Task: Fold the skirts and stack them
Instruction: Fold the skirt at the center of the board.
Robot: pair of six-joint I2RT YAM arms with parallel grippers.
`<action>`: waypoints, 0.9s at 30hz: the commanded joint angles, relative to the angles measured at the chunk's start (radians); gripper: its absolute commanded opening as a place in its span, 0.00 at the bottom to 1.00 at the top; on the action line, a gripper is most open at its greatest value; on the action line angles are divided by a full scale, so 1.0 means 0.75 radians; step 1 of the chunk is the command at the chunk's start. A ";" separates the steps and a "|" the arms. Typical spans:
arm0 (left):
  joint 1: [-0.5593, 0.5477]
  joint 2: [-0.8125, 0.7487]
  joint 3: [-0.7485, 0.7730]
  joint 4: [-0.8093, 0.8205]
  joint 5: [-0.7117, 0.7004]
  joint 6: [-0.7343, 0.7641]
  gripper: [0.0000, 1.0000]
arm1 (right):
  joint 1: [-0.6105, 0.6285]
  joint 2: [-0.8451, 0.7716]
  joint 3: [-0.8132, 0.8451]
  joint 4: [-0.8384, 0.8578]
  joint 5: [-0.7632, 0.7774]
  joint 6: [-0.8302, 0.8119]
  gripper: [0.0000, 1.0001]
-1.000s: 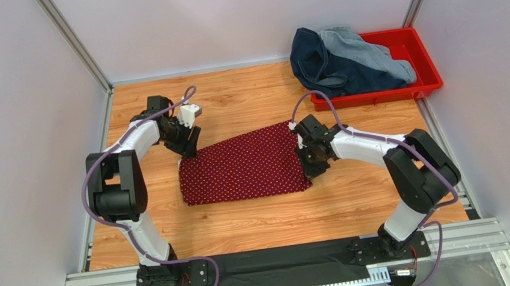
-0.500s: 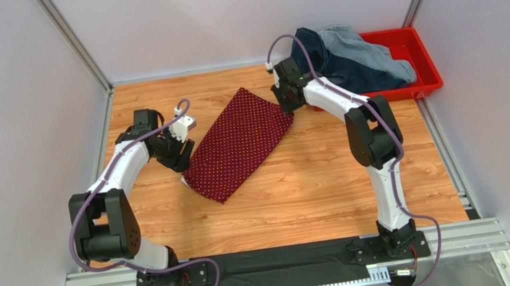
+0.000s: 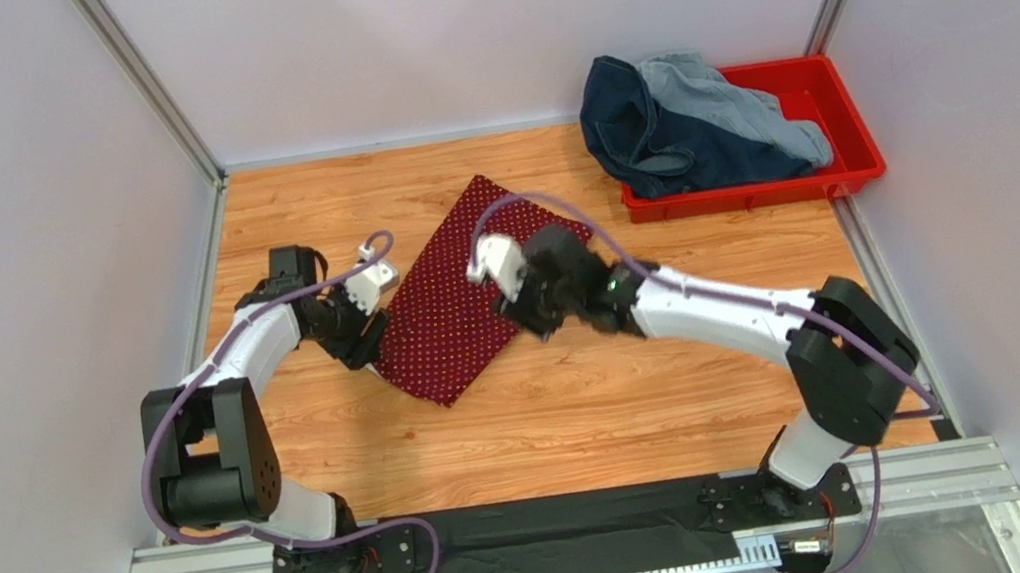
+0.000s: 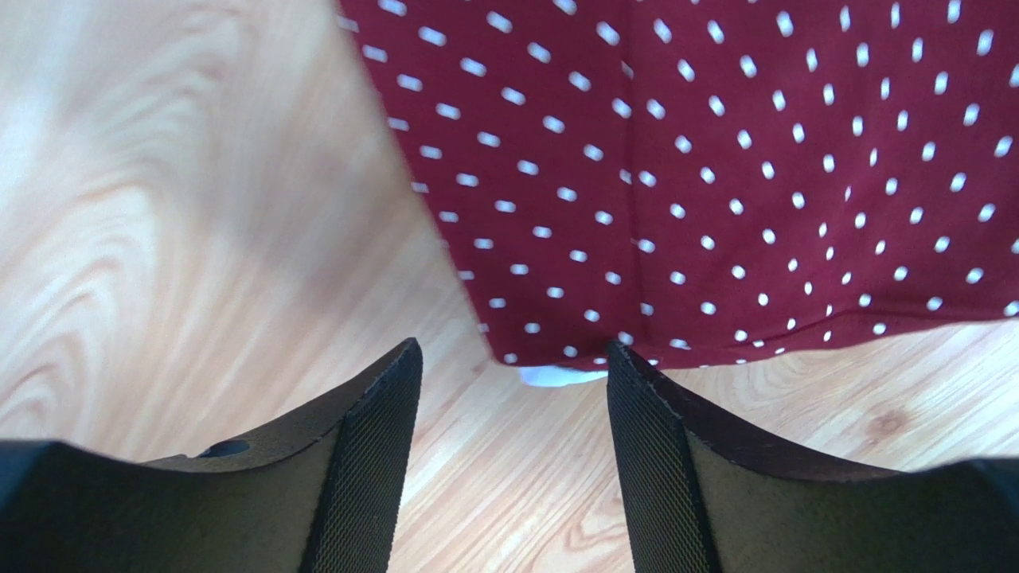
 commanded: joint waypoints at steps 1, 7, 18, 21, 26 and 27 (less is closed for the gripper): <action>0.005 -0.022 -0.057 0.188 0.092 0.177 0.66 | 0.101 -0.023 -0.198 0.443 -0.201 -0.307 0.49; 0.005 0.148 0.127 0.029 0.147 -0.005 0.63 | 0.152 0.184 0.000 0.312 -0.126 -0.283 0.47; 0.005 0.210 0.108 -0.163 0.176 0.081 0.42 | 0.142 0.419 0.143 0.142 0.122 -0.397 0.35; 0.003 0.196 0.094 -0.240 0.221 0.109 0.34 | 0.103 0.387 0.090 0.115 0.145 -0.420 0.31; -0.060 0.153 -0.008 -0.316 0.249 0.146 0.31 | -0.018 0.331 0.057 0.115 0.147 -0.413 0.32; -0.086 0.122 -0.024 -0.343 0.284 0.162 0.33 | -0.028 0.319 0.055 0.115 0.151 -0.420 0.34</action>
